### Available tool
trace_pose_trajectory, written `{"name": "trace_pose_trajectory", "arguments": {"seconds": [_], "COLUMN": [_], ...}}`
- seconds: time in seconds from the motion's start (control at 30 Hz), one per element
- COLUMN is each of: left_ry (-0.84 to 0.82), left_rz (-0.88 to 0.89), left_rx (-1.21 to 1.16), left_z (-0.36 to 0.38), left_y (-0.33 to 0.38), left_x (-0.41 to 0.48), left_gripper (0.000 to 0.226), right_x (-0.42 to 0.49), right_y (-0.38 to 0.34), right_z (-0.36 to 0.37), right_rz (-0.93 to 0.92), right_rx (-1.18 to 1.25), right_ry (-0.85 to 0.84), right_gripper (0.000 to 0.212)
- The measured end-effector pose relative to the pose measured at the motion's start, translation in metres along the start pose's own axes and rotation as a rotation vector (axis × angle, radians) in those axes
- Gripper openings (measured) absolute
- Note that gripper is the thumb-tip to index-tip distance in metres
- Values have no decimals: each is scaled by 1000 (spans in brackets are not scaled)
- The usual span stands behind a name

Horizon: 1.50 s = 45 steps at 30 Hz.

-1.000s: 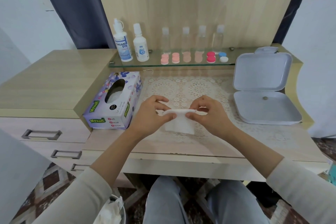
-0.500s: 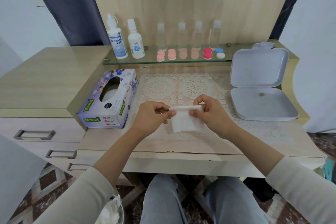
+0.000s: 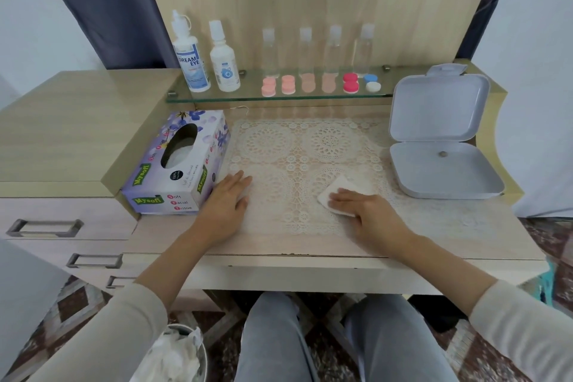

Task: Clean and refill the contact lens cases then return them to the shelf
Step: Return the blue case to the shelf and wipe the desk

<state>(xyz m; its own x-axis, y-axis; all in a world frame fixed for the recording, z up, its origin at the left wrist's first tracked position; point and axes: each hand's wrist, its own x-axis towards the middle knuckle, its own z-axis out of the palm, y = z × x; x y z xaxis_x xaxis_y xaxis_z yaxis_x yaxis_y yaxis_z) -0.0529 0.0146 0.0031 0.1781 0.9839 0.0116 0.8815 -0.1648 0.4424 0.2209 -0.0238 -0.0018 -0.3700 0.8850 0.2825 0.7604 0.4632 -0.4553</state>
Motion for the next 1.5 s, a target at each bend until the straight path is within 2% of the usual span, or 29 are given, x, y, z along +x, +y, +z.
{"name": "trace_pose_trajectory", "arguments": {"seconds": [0.1, 0.2, 0.33, 0.43, 0.7, 0.87, 1.07, 1.23, 1.3, 1.5], "left_ry": [11, 48, 90, 113, 83, 94, 128, 116, 122, 139], "left_rz": [17, 40, 46, 47, -13, -32, 3, 26, 29, 14], "left_rx": [-3, -6, -8, -24, -148, -153, -92, -79, -72, -103], "left_z": [7, 11, 14, 13, 3, 2, 9, 11, 12, 12], "left_y": [-3, -5, -7, -5, -1, 2, -1, -5, -5, -2], "left_x": [-1, -2, -2, -2, -1, -1, -3, -4, -4, -3], "left_gripper": [44, 44, 43, 43, 39, 39, 40, 43, 43, 41], "right_x": [-3, -2, 8, 32, 85, 59, 21, -12, -20, 13], "right_y": [3, 4, 10, 4, -60, -81, -66, -24, -4, 22], "right_z": [-2, -8, -4, 2, 50, 58, 43, 11, -4, -17], "right_rz": [36, 79, 125, 163, 8, -110, -188, -72, 13, 233], "right_rx": [41, 54, -53, -127, -107, -43, -34, -116, -180, -279], "right_ry": [-33, -168, -228, -260, -341, -344, -345, -315, -296, -311], "right_gripper": [34, 52, 50, 61, 59, 58, 58, 53, 58, 54]}}
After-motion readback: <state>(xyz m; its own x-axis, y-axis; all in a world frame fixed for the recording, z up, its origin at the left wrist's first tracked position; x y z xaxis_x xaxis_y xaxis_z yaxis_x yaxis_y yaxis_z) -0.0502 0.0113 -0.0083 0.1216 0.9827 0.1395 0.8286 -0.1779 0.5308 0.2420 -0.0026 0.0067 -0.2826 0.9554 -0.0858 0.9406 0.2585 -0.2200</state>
